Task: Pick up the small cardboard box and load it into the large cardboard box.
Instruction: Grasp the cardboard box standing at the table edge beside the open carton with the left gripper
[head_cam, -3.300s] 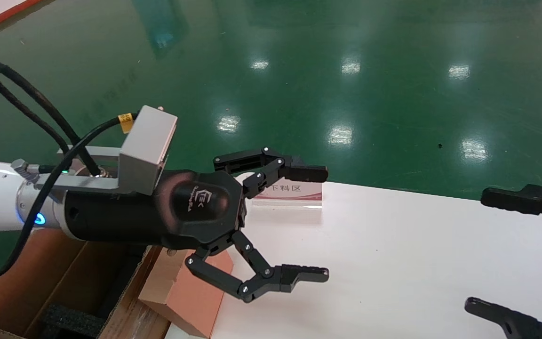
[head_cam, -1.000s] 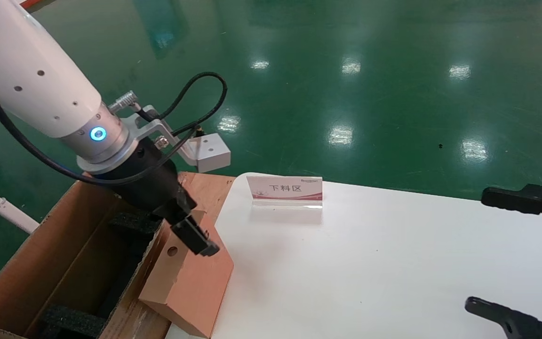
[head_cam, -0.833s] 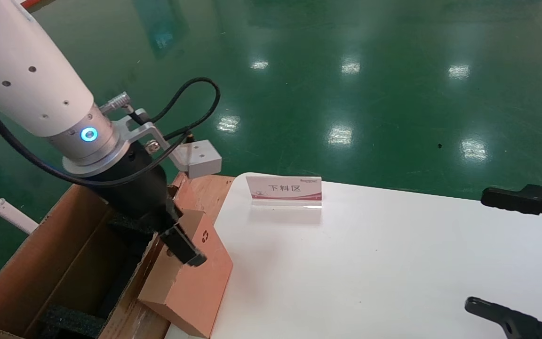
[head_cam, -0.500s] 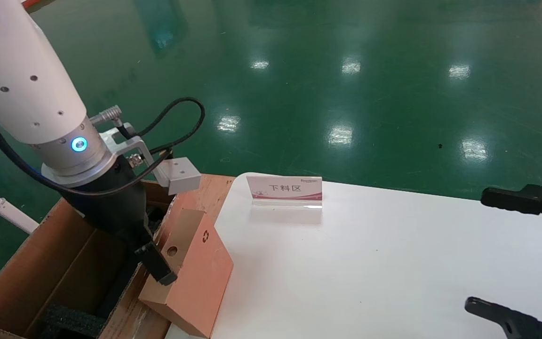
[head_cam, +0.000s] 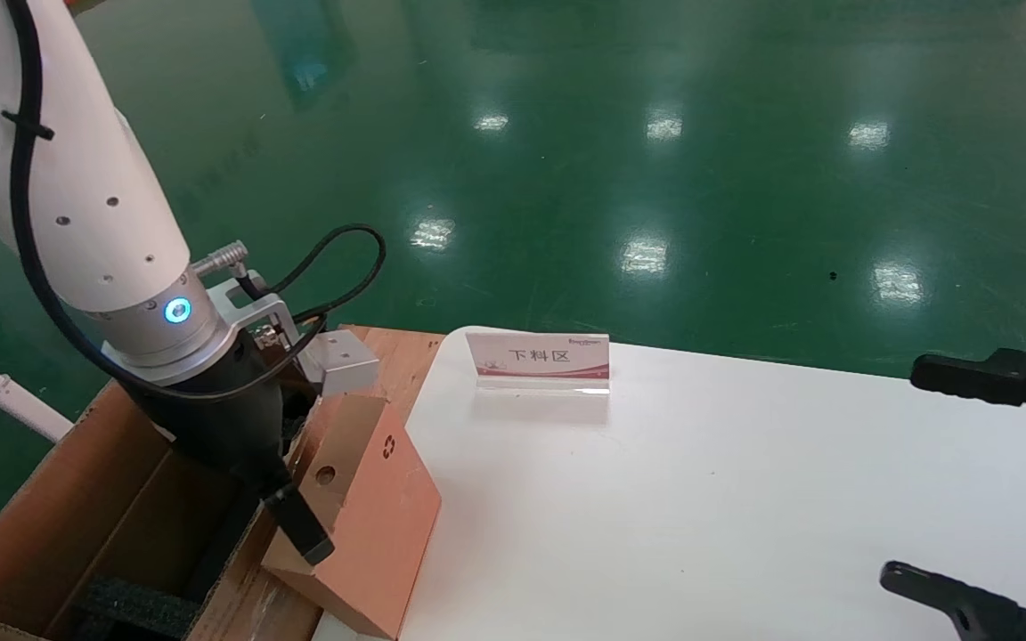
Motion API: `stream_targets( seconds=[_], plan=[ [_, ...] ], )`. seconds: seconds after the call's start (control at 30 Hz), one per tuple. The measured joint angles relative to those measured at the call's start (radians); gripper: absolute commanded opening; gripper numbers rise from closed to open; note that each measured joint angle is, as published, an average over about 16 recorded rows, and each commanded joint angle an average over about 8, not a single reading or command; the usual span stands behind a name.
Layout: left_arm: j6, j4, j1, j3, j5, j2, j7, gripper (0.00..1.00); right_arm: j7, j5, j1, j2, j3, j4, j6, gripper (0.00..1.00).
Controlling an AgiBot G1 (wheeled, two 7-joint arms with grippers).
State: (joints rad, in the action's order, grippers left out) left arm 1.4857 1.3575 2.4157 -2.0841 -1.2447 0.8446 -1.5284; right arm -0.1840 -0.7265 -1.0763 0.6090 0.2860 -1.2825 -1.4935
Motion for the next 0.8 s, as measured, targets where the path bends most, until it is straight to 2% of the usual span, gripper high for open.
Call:
stream_targets(
  seconds=[0.37,0.8],
  plan=[
    [-0.074,-0.001,-0.02,0.003,-0.013,-0.03,0.012,1.0,0.0,0.001,0.0,0.0,0.001,0.0,0.0,1.0],
    [-0.106,-0.001,0.004,0.014,-0.031,-0.065,0.028,1.0,0.001,0.001,0.0,-0.001,0.002,0.0,0.001,1.0]
  ],
)
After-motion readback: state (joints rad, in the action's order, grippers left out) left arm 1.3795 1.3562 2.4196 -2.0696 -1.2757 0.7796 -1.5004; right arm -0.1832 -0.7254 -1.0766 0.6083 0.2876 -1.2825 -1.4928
